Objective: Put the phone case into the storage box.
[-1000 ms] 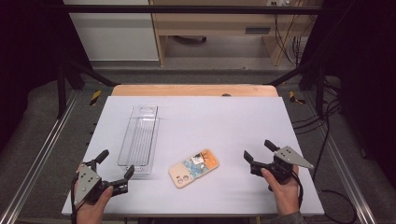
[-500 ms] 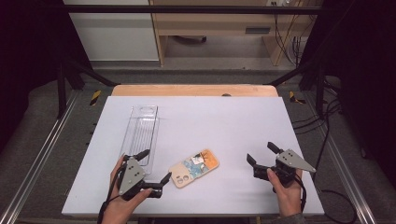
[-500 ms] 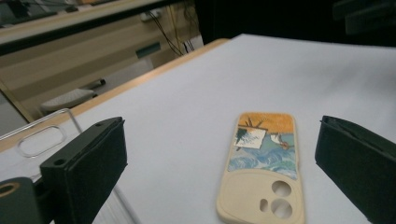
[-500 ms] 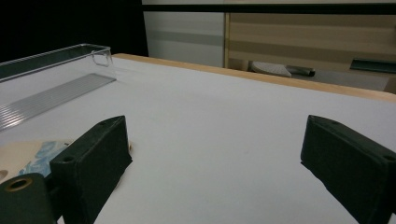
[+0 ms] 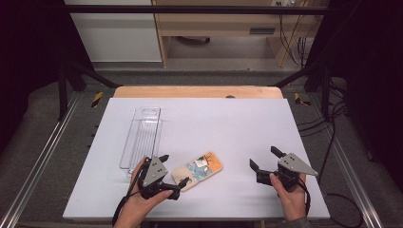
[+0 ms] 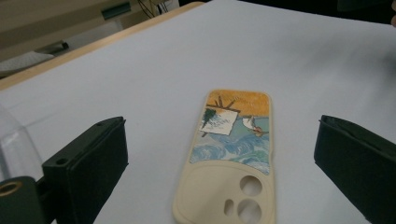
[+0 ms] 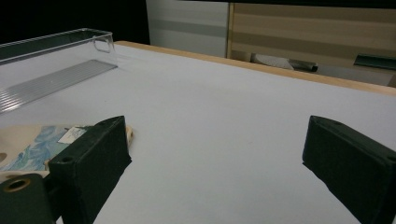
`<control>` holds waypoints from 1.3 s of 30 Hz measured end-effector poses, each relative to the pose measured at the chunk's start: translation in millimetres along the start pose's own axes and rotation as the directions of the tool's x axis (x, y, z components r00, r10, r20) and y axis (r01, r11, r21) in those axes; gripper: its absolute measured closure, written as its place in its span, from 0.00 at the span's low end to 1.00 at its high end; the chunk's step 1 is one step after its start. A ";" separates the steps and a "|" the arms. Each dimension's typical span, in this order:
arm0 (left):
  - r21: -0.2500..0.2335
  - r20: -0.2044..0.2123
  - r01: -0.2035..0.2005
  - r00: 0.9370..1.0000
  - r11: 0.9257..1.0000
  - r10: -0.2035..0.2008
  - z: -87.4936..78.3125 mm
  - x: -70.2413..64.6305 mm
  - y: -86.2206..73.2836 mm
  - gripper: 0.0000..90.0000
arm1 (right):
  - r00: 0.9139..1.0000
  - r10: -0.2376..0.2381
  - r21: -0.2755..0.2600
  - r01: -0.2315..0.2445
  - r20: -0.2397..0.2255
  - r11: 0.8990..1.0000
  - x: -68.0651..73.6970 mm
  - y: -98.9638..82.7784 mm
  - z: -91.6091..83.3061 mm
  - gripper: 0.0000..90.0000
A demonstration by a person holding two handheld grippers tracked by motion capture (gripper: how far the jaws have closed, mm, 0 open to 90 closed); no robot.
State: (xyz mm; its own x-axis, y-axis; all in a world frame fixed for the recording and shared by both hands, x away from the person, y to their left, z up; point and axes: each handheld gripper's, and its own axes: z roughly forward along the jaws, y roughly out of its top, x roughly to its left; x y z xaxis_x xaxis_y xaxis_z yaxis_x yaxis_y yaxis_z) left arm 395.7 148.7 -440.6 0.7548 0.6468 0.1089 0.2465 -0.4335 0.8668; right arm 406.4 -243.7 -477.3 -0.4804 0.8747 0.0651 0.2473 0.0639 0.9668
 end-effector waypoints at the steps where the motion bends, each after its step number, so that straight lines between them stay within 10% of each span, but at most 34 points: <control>1: 0.023 0.009 0.004 1.000 1.000 -0.004 5.9 -2.0 -2.4 0.03 | 1.000 0.003 -0.001 -0.003 -0.001 1.000 -1.1 -0.4 -0.6 0.08; 22: 0.252 0.053 0.016 0.998 0.968 -0.030 52.4 3.8 -27.5 0.04 | 1.000 0.010 0.018 -0.009 -0.019 1.000 0.2 -2.1 1.9 0.08; 39: 0.319 0.080 0.008 0.996 0.948 -0.036 60.5 0.9 -28.5 0.09 | 1.000 0.013 0.021 -0.012 -0.024 1.000 0.2 -2.0 2.1 0.08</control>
State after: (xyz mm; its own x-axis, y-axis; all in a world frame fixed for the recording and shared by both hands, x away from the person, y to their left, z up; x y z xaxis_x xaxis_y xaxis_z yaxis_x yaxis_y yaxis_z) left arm 426.2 123.7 -494.7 0.7916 0.6098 0.0388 0.4340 -0.6058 0.6668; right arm 407.6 -242.6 -479.7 -0.4970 0.8638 0.0830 0.2710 0.0636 0.9605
